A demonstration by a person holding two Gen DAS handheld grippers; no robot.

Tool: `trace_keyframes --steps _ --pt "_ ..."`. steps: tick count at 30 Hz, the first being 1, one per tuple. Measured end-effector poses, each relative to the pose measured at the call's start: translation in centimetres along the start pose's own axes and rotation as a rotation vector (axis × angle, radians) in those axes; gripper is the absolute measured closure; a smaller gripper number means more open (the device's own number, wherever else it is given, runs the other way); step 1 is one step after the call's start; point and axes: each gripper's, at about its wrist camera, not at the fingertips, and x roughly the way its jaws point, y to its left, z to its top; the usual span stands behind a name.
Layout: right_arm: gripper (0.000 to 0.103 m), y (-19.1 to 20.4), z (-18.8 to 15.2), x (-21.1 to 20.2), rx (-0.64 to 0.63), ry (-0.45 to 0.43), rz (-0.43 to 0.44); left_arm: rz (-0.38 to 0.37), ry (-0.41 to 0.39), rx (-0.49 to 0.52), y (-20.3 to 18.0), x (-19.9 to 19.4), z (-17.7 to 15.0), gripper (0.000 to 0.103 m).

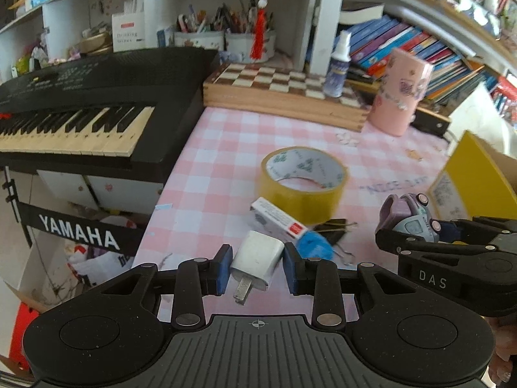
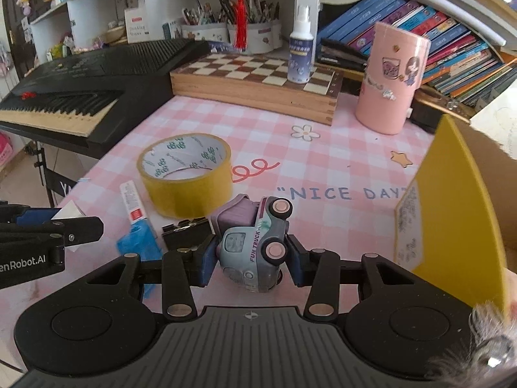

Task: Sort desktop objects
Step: 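Carry the white plug and toy truck in both tools toward the yellow box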

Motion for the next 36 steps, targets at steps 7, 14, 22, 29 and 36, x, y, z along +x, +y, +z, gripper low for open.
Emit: trace_keyframes --steps 7,14,22,29,36 --pt "0.061 0.7 -1.4 -4.2 0.037 -0.034 -0.009 -0.028 -0.046 0.068 -0.7 -3.2 -1.1 0.071" --pt "0.061 1.9 -3.2 -8.2 0.064 -0.059 -0.025 -0.086 -0.077 0.094 -0.5 -6.8 -2.7 0.071" --pt "0.061 3.5 -6.3 -12.5 0.107 -0.062 -0.042 -0.138 -0.089 0.114 0.0 -10.9 -5.3 0.071" --pt "0.061 5.0 -9.3 -15.7 0.15 -0.064 -0.066 -0.193 -0.063 0.125 0.4 -13.1 -8.0 0.071" --pt "0.061 6.3 -11.9 -18.6 0.186 -0.075 -0.1 -0.232 -0.081 0.18 0.3 -15.5 -9.6 0.071"
